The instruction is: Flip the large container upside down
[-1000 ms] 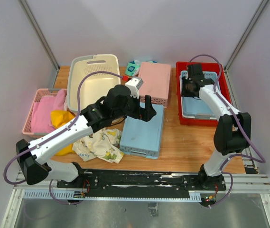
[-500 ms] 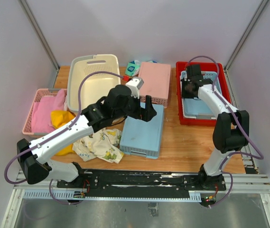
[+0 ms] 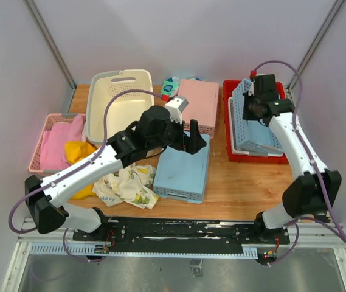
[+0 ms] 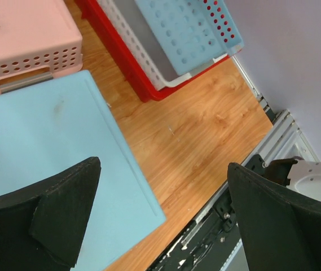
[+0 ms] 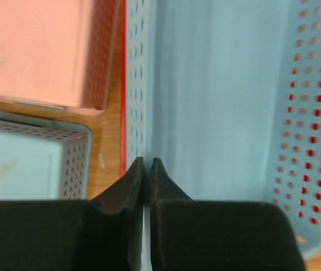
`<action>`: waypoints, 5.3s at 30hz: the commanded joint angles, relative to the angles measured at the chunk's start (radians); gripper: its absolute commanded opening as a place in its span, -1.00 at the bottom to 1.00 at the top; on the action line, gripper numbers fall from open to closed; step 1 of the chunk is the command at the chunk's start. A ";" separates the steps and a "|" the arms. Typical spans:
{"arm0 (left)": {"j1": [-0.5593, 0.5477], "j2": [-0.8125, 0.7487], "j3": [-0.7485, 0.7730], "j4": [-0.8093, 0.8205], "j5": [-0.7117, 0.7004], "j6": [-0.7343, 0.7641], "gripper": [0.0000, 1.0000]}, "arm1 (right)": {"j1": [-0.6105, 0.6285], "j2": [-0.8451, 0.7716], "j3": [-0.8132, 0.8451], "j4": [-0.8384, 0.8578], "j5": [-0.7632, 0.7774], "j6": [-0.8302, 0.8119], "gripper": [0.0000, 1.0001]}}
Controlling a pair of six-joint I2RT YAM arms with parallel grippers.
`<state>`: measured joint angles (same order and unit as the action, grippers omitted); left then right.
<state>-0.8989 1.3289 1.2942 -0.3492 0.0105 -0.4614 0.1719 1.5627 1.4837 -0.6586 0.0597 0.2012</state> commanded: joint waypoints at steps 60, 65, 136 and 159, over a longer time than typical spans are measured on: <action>0.093 -0.004 0.054 -0.033 0.182 0.010 0.98 | -0.223 -1.078 -0.964 0.206 -0.882 1.020 -0.99; 0.092 0.023 0.058 -0.026 0.214 0.015 0.98 | -0.250 -1.123 -0.954 0.035 -0.783 0.939 -0.99; 0.084 0.142 0.117 -0.013 0.168 0.064 0.98 | 0.016 0.685 0.513 -0.127 0.156 -0.380 -0.57; 0.084 0.154 0.116 -0.004 0.220 0.054 0.98 | 0.030 0.498 0.304 0.107 0.410 -0.543 0.36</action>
<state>-0.8139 1.4868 1.3766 -0.3641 0.2035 -0.4149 0.2016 2.1498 1.7844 -0.5888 0.3279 -0.3347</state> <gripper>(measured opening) 0.991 0.636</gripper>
